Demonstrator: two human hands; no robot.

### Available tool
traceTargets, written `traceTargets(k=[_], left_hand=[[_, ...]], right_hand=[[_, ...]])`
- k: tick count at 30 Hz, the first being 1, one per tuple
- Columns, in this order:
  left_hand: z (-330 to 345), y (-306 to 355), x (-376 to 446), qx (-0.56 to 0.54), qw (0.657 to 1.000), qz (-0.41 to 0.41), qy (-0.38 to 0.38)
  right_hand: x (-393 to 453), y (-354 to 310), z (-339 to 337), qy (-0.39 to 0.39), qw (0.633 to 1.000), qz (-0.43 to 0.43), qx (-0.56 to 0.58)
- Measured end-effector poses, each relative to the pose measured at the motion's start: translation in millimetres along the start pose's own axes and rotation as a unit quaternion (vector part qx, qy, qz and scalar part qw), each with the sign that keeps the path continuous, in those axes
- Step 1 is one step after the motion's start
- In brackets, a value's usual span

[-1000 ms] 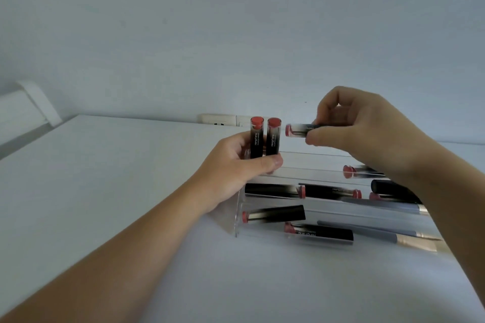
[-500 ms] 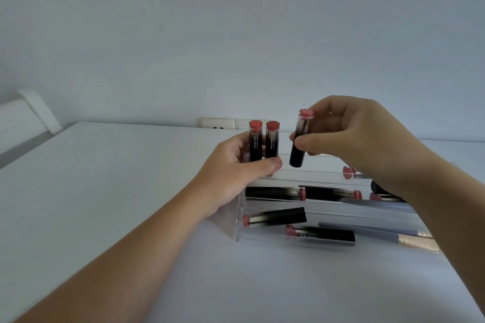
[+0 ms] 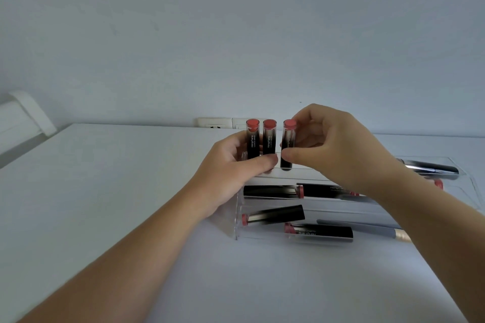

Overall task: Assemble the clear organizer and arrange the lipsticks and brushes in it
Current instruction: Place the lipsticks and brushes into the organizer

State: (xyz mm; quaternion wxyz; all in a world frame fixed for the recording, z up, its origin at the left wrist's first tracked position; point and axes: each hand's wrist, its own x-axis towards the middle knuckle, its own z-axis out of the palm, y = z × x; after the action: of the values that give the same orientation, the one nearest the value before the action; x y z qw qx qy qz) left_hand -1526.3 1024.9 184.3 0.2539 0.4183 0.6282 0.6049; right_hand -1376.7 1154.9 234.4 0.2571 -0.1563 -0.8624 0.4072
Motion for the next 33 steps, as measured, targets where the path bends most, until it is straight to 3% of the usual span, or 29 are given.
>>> traceTargets(k=[16,27,33], left_hand=[[-2,-3,4,-0.022,1.000,0.003,0.003],[-2,-4,4,-0.017,1.000,0.011,-0.007],[-5,-6,5,-0.031,0.999,0.003,-0.015]], right_hand=[[4,1,7,0.011,0.999,-0.012,-0.028],[4,0,1,-0.047,0.999,-0.004,-0.023],[5,2,-47,-0.074,0.991,0.020,-0.113]])
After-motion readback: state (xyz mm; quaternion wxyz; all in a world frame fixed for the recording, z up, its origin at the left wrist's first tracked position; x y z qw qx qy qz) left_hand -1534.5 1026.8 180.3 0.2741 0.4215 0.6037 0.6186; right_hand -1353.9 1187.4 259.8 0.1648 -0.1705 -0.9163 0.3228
